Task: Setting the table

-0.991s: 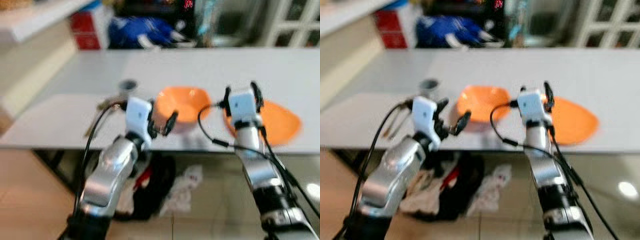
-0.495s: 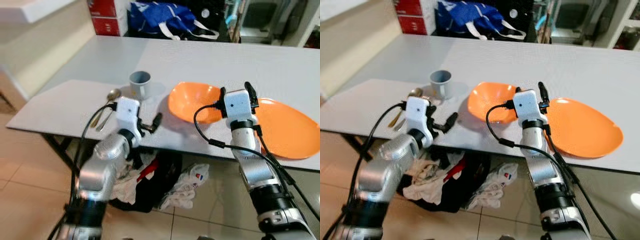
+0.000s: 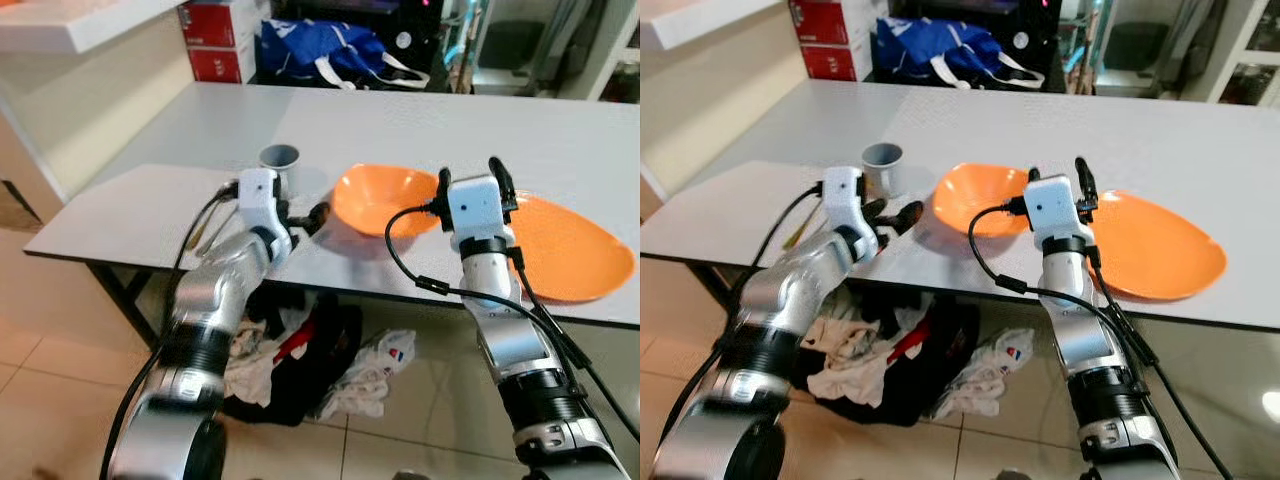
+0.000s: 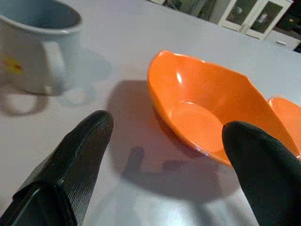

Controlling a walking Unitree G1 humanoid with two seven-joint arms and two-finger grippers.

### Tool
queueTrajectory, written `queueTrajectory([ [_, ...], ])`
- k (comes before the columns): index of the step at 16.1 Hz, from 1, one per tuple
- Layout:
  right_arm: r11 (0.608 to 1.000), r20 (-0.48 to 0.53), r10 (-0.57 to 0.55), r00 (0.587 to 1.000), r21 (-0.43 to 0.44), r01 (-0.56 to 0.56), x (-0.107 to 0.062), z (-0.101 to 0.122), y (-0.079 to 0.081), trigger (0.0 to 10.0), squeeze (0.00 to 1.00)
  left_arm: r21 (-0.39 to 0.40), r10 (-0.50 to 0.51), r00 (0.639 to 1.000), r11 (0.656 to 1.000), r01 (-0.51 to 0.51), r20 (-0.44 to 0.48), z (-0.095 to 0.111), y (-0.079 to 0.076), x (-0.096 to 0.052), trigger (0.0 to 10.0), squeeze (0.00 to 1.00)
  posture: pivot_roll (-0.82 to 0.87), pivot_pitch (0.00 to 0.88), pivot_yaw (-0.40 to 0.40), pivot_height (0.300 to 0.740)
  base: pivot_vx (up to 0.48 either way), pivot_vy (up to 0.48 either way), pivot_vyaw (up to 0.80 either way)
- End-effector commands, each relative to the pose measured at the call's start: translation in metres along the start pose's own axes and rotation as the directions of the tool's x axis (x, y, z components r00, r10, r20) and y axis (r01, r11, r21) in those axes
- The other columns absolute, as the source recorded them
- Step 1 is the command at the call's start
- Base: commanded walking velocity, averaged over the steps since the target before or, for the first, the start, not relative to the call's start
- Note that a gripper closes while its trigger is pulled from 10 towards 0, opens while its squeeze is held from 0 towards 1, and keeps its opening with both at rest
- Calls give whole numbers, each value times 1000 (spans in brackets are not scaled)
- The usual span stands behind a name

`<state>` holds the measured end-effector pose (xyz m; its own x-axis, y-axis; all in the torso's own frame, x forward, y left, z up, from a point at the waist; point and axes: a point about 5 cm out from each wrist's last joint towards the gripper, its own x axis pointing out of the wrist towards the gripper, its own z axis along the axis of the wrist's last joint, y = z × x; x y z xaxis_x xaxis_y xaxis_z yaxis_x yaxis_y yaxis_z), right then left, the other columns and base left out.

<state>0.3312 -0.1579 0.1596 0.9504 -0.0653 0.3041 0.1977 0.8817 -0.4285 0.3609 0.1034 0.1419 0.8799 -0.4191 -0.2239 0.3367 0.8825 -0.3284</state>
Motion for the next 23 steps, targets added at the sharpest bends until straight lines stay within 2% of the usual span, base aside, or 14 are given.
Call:
queueTrajectory([
  [1, 1000, -2, -3, 1000, -7, 3, -3, 0, -2, 10000, 0, 8, 22, 1000, 1000, -22, -1, 2, 5, 4, 10000, 0, -121, 0, 74, 728, 0, 0, 0],
  [3, 1000, -1, -4, 1000, -11, 4, -5, 0, -4, 10000, 0, -4, 27, 1000, 1000, -27, -3, 2, 7, 5, 10000, 0, -125, 0, 76, 728, 0, 0, 0],
  [5, 1000, -2, -1, 1000, -18, 1, -8, 0, -4, 10000, 0, -76, 6, 1000, 997, -7, -11, 1, 5, 11, 10000, 0, -131, 0, 76, 728, 0, 0, 0],
  [6, 1000, 3, 3, 1000, -17, -3, -9, 0, -4, 10000, 0, -151, 13, 1000, 988, -16, -17, 0, 4, 15, 10000, 0, -132, 0, 76, 728, 0, 0, 0],
  [7, 1000, 4, 4, 1000, -17, -4, -9, 1, -4, 10000, 0, -170, 21, 1000, 985, -24, -18, 1, 5, 17, 10000, 0, -132, 0, 75, 728, 0, 0, 0],
  [9, 1000, 3, 6, 1000, -17, -6, -9, 2, -4, 10000, 0, -70, 25, 1000, 997, -25, 8, 5, 4, 19, 10000, 0, -131, 0, 80, 728, 0, 0, 0],
  [10, 1000, -1, 4, 1000, -15, -4, -9, 2, -3, 10000, 0, 186, -14, 998, 983, 3, 58, 12, -4, 16, 10000, 0, -125, 0, 79, 728, 0, 0, 0],
  [11, 1000, -4, 4, 1000, -14, -4, -10, 1, -3, 10000, 0, 289, -51, 995, 957, 25, 83, 14, -12, 13, 10000, 0, -122, 0, 80, 728, 0, 0, 0],
  [12, 1000, -6, 4, 1000, -12, -4, -10, 1, -2, 10000, 0, 397, -102, 989, 916, 50, 111, 16, -23, 9, 10000, 0, -117, 0, 79, 728, 0, 0, 0],
  [14, 1000, -9, 5, 1000, -5, -5, -10, 1, 0, 10000, 0, 528, -196, 967, 846, 82, 163, 19, -50, 4, 10000, 0, -108, 0, 80, 728, 0, 0, 0],
  [16, 1000, -10, 1, 1000, 7, -1, -10, 2, 2, 10000, 0, 466, -208, 963, 878, 106, 174, 19, -53, 4, 10000, 0, -106, 0, 86, 728, 0, 0, 0],
  [19, 1000, -7, 6, 1000, 20, -6, -10, 3, 4, 10000, 0, 406, -199, 952, 909, 92, 231, 21, -47, -4, 10000, 0, -102, 0, 83, 728, 89, -133, 0],
  [23, 999, -17, 39, 999, 30, -39, -12, 2, 8, 10000, 0, 415, -210, 948, 905, 96, 238, 17, -46, -9, 10000, 0, -101, 0, 81, 728, 365, -304, 0],
])
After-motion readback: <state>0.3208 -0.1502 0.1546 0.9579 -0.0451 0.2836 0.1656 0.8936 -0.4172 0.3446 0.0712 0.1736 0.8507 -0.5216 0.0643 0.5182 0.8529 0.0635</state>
